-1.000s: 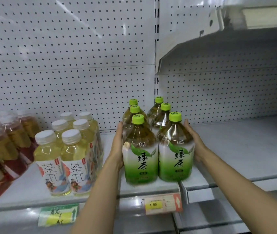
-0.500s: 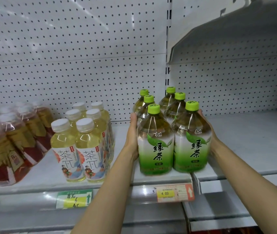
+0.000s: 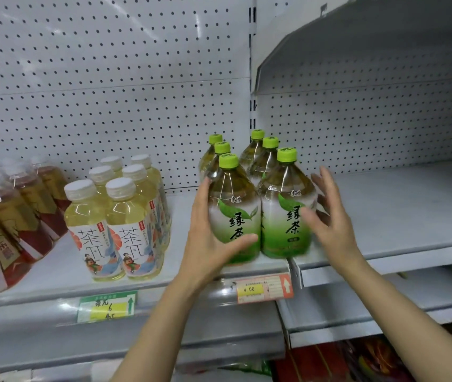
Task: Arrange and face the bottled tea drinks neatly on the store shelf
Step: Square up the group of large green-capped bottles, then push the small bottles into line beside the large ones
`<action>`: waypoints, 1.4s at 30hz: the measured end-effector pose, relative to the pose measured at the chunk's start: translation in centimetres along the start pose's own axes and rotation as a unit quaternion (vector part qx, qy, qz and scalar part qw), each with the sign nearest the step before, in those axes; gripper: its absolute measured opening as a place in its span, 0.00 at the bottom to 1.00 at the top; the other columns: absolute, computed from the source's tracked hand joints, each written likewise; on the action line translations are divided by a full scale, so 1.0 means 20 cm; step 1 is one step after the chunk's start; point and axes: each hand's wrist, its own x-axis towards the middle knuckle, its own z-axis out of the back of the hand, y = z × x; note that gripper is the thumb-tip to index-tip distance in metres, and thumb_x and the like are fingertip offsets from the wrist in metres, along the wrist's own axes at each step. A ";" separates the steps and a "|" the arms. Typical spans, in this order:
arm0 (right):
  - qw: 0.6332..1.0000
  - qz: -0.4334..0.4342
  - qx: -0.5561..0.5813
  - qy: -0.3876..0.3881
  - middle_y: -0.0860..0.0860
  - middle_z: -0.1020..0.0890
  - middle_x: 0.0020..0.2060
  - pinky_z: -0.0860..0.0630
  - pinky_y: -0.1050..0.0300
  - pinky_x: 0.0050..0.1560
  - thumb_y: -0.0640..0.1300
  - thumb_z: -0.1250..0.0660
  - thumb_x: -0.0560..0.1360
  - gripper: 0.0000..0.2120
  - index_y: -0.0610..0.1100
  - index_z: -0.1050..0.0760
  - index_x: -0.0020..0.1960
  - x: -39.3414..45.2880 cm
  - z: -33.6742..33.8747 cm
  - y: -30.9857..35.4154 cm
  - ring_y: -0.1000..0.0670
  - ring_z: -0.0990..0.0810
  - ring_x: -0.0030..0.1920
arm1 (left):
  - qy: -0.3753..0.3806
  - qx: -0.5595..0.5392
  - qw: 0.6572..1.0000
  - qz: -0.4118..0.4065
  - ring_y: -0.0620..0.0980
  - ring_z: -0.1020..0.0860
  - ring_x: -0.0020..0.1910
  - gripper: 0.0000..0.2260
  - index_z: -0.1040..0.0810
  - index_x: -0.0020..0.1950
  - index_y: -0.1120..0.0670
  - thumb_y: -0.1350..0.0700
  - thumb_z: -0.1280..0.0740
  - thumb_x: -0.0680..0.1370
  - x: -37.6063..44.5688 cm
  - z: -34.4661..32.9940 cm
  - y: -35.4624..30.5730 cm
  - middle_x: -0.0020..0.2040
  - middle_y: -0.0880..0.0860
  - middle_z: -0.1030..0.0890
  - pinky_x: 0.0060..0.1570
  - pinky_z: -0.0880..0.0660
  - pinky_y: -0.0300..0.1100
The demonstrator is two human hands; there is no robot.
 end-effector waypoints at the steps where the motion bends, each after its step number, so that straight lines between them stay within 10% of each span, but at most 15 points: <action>1: 0.999 0.009 -0.042 0.027 0.57 0.38 0.77 0.31 0.51 0.71 0.57 0.29 0.71 0.43 0.62 0.50 0.79 -0.03 0.00 -0.01 0.56 0.35 0.74 | -0.004 0.034 0.999 -0.014 0.37 0.42 0.77 0.54 0.51 0.81 0.43 0.47 0.19 0.65 0.01 0.00 0.01 0.79 0.40 0.43 0.76 0.41 0.40; 8: 0.990 0.016 -0.141 0.024 0.56 0.38 0.78 0.30 0.39 0.70 0.44 0.21 0.68 0.54 0.64 0.54 0.79 -0.04 -0.06 -0.02 0.49 0.33 0.75 | -0.006 0.046 0.999 -0.003 0.48 0.28 0.71 0.53 0.49 0.79 0.40 0.58 0.19 0.65 0.03 0.02 0.02 0.75 0.47 0.32 0.70 0.31 0.49; 17: 0.961 0.003 -0.272 -0.049 0.47 0.39 0.78 0.34 0.41 0.72 0.48 0.25 0.72 0.46 0.50 0.50 0.81 -0.16 -0.10 0.03 0.44 0.39 0.76 | -0.052 0.273 0.960 -0.029 0.51 0.36 0.76 0.46 0.51 0.82 0.47 0.49 0.24 0.73 -0.17 0.08 0.04 0.79 0.50 0.37 0.73 0.34 0.51; 23: 0.902 0.246 -0.339 -0.106 0.40 0.28 0.71 0.36 0.45 0.74 0.50 0.33 0.76 0.29 0.35 0.31 0.72 -0.34 -0.33 0.11 0.42 0.32 0.73 | -0.201 0.417 0.866 -0.187 0.59 0.27 0.69 0.31 0.29 0.72 0.60 0.54 0.24 0.73 -0.45 0.35 0.19 0.69 0.59 0.25 0.68 0.30 0.55; 28: 0.925 0.269 -0.268 -0.017 0.45 0.25 0.68 0.39 0.61 0.75 0.46 0.31 0.76 0.26 0.37 0.29 0.71 -0.44 -0.73 0.25 0.48 0.28 0.69 | -0.307 0.334 0.890 -0.042 0.59 0.32 0.70 0.34 0.35 0.75 0.60 0.51 0.26 0.74 -0.47 0.66 0.28 0.71 0.60 0.31 0.68 0.30 0.54; 33: 0.960 0.111 -0.240 0.092 0.49 0.36 0.77 0.41 0.60 0.72 0.47 0.26 0.74 0.42 0.46 0.46 0.80 -0.39 -1.12 0.38 0.50 0.37 0.75 | -0.164 0.160 0.959 0.169 0.54 0.32 0.72 0.46 0.45 0.80 0.51 0.46 0.22 0.70 -0.35 0.87 0.40 0.76 0.54 0.36 0.67 0.29 0.55; 42: 0.981 -0.027 -0.181 0.062 0.51 0.22 0.65 0.20 0.45 0.56 0.46 0.24 0.71 0.50 0.58 0.54 0.80 -0.32 -1.30 0.37 0.51 0.18 0.55 | -0.035 0.108 0.982 0.152 0.48 0.18 0.53 0.31 0.28 0.68 0.48 0.50 0.21 0.68 -0.25 0.98 0.47 0.57 0.48 0.16 0.57 0.21 0.49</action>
